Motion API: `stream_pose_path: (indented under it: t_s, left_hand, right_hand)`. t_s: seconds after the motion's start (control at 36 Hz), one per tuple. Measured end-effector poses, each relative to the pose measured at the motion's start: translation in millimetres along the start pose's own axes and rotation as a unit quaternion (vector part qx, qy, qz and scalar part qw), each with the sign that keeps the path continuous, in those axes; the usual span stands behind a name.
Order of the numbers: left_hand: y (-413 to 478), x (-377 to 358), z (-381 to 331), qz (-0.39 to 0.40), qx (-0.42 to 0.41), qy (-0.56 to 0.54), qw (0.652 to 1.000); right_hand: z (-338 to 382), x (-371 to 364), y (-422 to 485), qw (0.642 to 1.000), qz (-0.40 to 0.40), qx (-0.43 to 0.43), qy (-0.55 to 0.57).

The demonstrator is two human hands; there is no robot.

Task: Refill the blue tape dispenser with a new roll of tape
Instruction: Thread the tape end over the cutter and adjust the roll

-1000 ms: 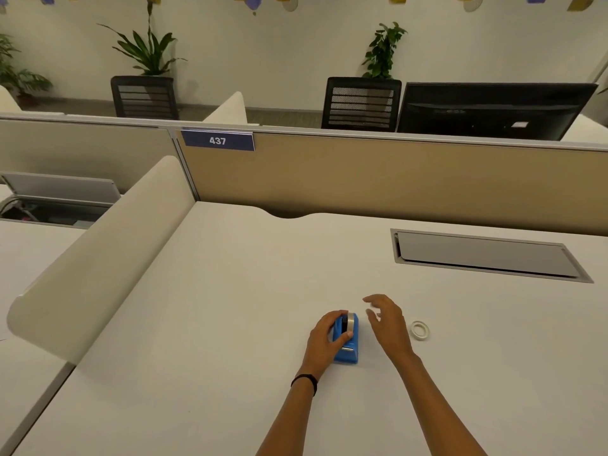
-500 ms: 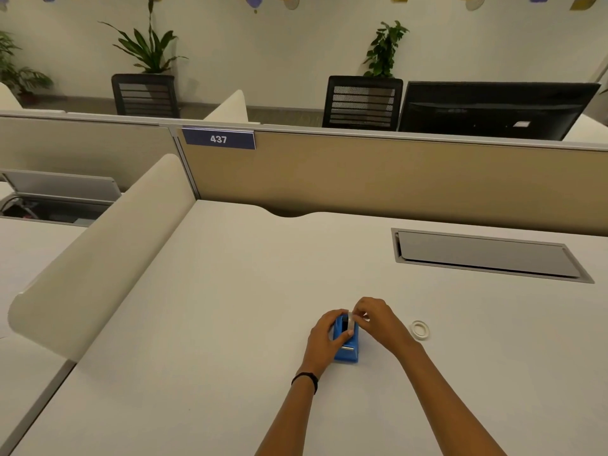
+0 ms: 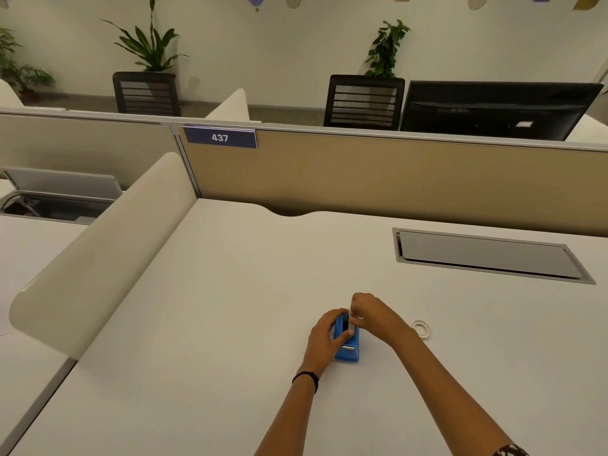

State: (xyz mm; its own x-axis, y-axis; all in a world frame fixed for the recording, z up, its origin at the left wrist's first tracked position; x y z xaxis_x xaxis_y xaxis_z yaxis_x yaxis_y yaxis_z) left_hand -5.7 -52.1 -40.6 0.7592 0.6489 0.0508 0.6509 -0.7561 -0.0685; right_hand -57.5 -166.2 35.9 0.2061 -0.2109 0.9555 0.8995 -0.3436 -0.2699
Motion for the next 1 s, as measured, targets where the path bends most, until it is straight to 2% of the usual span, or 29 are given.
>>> stream_pose_path:
  t_s: [0.42,0.61,1.0]
  left_hand:
    - [3,-1,5,0.003,0.003,0.009,1.000]
    - [3,-1,5,0.001,0.000,0.011,1.000]
    - [1,0,4,0.001,-0.004,-0.007,1.000]
  right_hand:
    - [12,14,6,0.998,0.049,-0.031,-0.023]
    - [7,9,6,0.998,0.039,-0.042,0.010]
    - [-5,-12,-16,0.984,-0.099,-0.031,0.148]
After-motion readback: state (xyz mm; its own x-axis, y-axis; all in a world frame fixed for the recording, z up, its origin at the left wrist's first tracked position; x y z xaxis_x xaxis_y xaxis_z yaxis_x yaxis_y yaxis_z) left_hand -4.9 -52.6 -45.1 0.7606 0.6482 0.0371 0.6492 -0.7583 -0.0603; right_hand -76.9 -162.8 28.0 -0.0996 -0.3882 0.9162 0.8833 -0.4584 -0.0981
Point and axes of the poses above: each hand's wrist, its own y-axis towards the middle knuckle, its own x-axis out of the back of the hand, z = x × y, the point moved 3 cm from there along y, towards the middle knuckle, and after that the axes turned 15 degrees about -y, right-handed, at the moved point
